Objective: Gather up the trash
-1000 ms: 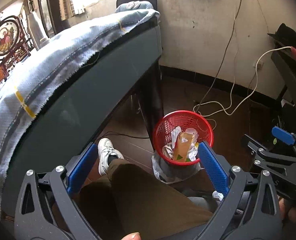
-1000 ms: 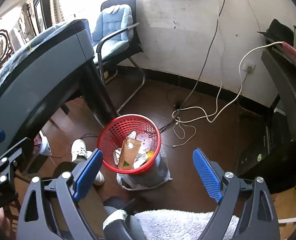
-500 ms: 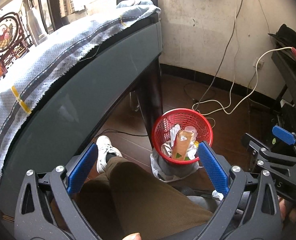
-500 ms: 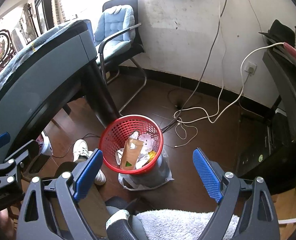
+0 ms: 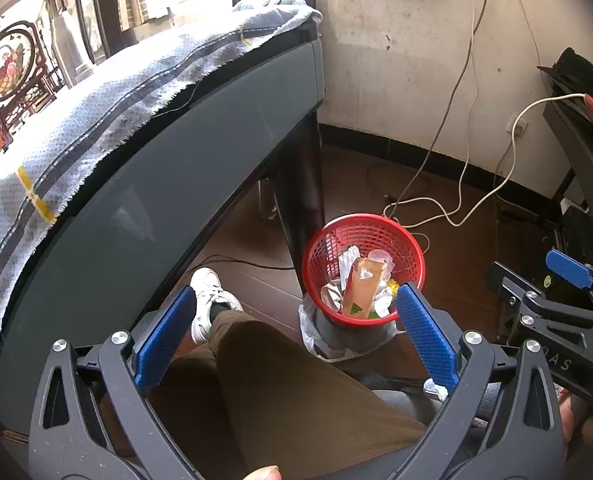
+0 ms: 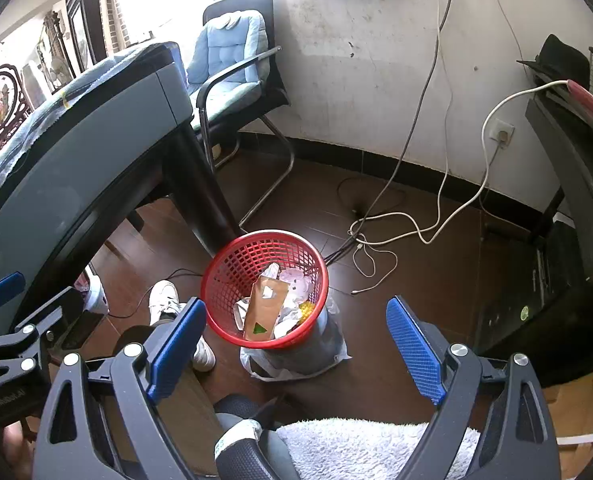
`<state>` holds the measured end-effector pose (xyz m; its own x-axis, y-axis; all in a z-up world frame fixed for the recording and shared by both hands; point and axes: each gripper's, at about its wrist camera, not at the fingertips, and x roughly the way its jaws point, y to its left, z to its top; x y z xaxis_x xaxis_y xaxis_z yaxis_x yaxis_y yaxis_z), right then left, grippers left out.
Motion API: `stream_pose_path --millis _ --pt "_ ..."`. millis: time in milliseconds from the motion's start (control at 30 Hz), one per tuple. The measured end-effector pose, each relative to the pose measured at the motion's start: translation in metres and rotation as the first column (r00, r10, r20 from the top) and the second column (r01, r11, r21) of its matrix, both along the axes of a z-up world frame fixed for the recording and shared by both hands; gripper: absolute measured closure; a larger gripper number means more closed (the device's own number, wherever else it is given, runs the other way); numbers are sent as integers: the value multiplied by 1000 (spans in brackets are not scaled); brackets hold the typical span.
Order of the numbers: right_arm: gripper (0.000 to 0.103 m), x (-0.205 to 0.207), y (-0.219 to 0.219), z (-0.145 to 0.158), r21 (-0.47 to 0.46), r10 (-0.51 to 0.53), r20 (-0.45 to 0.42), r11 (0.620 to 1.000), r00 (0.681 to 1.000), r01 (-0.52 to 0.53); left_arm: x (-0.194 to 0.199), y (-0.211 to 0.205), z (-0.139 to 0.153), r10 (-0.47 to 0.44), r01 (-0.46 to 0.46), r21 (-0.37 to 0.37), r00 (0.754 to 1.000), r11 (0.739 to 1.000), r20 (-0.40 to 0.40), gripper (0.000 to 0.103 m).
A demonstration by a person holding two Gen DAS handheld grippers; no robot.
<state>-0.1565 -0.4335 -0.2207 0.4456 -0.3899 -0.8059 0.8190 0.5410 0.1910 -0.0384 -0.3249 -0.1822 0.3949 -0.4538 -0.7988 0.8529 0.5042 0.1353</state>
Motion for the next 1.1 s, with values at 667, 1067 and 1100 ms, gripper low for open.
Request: stream_pose_path --millis 667,1067,1100 --pt "13 1 -2 0 9 0 2 1000 1000 0 -4 -1 -2 -8 8 6 1000 1000 -6 7" --pt "13 1 -2 -3 13 0 1 1000 1000 0 -5 -1 -3 -9 9 6 1000 1000 -11 7" --pt "13 1 -2 -3 13 0 1 1000 1000 0 -4 -1 -3 -9 9 6 1000 1000 -15 7"
